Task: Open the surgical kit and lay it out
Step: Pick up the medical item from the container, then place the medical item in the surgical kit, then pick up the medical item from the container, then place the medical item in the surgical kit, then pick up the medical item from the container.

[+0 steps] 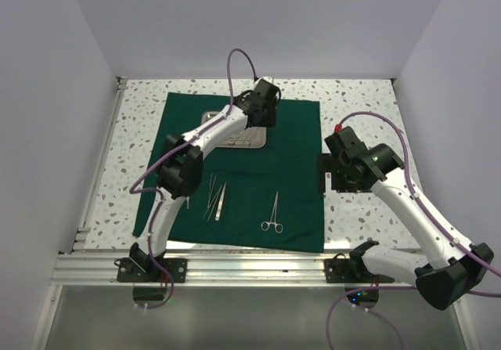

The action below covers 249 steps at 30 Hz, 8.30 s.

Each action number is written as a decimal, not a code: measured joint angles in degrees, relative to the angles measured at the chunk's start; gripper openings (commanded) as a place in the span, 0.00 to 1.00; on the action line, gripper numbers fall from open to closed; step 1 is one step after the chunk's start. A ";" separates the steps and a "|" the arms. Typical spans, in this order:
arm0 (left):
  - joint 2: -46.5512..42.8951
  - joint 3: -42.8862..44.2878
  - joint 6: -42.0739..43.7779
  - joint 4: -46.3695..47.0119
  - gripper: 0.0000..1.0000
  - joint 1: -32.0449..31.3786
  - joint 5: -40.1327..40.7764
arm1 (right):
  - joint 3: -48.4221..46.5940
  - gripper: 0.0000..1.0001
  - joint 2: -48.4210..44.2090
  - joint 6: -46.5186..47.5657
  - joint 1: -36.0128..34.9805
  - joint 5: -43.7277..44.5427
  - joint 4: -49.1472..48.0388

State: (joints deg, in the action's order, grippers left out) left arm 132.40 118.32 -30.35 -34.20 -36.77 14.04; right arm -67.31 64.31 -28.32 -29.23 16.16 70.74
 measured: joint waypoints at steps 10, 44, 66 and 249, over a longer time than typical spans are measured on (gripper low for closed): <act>1.18 -1.09 2.56 -1.09 0.57 0.81 3.04 | 0.00 0.98 -0.42 0.59 0.00 0.92 0.68; -2.89 -18.53 3.32 6.34 0.25 1.20 0.59 | 1.46 0.98 -2.34 0.04 0.02 1.18 0.85; 1.64 -11.04 1.88 3.34 0.02 2.49 -2.58 | 1.79 0.98 -3.72 0.09 0.02 1.16 0.79; -7.34 -9.01 6.16 -10.38 0.34 17.88 -0.13 | -5.20 0.98 7.98 0.57 0.04 -3.37 -4.09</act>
State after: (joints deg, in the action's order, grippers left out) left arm 125.05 109.32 -24.18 -44.58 -18.90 13.91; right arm -72.51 72.29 -27.75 -29.19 12.80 66.65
